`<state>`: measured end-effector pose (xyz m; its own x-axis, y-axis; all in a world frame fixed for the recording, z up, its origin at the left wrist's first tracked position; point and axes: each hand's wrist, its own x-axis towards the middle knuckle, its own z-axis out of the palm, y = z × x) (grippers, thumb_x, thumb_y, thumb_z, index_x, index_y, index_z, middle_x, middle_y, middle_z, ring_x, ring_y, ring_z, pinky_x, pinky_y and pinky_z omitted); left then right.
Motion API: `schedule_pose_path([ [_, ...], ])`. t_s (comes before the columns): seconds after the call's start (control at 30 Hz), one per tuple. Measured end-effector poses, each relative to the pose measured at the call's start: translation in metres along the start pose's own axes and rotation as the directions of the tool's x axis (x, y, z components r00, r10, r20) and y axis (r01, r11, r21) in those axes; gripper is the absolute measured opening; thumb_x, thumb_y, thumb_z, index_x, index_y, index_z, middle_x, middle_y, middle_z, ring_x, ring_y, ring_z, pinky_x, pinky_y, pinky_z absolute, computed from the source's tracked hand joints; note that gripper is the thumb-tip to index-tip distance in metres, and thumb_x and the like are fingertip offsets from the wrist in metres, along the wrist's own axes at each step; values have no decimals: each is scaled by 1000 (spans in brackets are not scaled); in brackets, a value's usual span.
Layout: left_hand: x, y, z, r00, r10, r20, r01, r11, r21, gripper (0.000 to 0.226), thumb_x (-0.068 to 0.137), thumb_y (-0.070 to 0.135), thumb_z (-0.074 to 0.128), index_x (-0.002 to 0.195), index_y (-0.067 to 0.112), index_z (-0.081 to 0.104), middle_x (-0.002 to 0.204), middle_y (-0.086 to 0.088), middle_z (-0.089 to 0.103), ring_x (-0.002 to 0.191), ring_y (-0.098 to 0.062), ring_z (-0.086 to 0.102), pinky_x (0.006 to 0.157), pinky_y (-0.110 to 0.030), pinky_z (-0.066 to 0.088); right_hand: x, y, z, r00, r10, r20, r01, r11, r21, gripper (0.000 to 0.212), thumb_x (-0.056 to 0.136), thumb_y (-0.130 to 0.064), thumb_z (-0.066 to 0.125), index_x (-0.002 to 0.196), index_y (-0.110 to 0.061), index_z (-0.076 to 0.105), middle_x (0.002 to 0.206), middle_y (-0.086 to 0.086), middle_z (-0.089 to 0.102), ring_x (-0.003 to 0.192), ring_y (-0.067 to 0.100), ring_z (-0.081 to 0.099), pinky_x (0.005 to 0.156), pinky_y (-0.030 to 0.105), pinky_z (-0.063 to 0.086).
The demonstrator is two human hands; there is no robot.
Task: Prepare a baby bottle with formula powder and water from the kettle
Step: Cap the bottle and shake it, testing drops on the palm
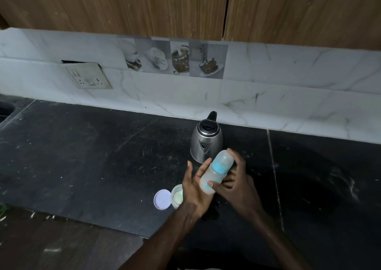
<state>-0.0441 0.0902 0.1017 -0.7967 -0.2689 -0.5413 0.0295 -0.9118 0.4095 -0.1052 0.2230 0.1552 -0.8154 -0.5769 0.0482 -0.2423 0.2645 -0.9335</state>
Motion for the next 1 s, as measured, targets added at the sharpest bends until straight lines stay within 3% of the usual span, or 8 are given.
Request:
schedule_pose_path([
  [0.13,4,2,3,995,44,-92,-41,999,33,81,97,66,52,150,5,60,139,-19,71,122,-32,72,121,-50,42,9,-9,-3,935,48,-352,4,989,145,109,76,-5,92,153,-45,27,127,-10,67,102,6,76,83,29,63],
  [0.23,-2,6,8,999,36,-39,-38,998,-58,81,99,66,53,151,3,57,147,-27,63,137,-44,60,118,-57,43,-4,-6,17,993,100,-64,-104,992,-70,112,68,-33,92,142,-71,18,124,-9,71,95,5,76,85,40,64],
  [0.3,7,-4,3,993,56,-103,-63,996,-66,79,99,67,53,150,6,58,149,-25,62,141,-47,56,117,-60,44,-12,-18,22,996,92,-10,-93,991,-98,111,72,-33,90,142,-74,16,131,-2,71,98,5,75,85,33,63],
  [0.4,17,-10,-2,999,13,-50,-15,999,-49,81,97,72,56,158,20,50,154,-12,61,142,-39,58,114,-59,49,-18,-34,19,998,47,37,-49,996,69,101,92,-3,77,164,-44,18,153,32,46,121,23,69,81,8,53],
  [0.53,3,-3,-4,1000,1,6,-1,994,-109,73,102,62,50,149,7,60,147,-24,64,143,-45,54,126,-56,35,-15,-12,7,998,2,65,4,995,-100,98,83,-38,86,143,-73,16,130,-16,67,103,-1,72,91,34,62],
  [0.77,-12,-2,9,999,10,41,-5,995,-103,76,102,63,51,151,5,58,148,-27,62,137,-44,59,116,-53,46,-8,-28,-11,994,-11,108,27,988,-152,96,76,-38,90,137,-72,24,126,-16,69,100,3,74,87,34,63],
  [0.93,-18,3,8,999,41,-8,-41,998,-44,72,102,62,49,146,7,64,145,-17,68,129,-31,67,117,-48,47,-7,-29,-15,934,-20,-356,58,994,95,99,78,-14,92,146,-55,33,126,-11,68,103,3,75,82,23,62],
  [1.0,-21,4,7,999,36,-20,-38,998,-59,72,102,61,51,146,6,64,146,-18,67,135,-34,63,126,-52,37,-15,-29,-3,913,40,-407,17,991,135,98,79,-13,92,150,-46,32,123,-3,72,101,4,76,82,25,63],
])
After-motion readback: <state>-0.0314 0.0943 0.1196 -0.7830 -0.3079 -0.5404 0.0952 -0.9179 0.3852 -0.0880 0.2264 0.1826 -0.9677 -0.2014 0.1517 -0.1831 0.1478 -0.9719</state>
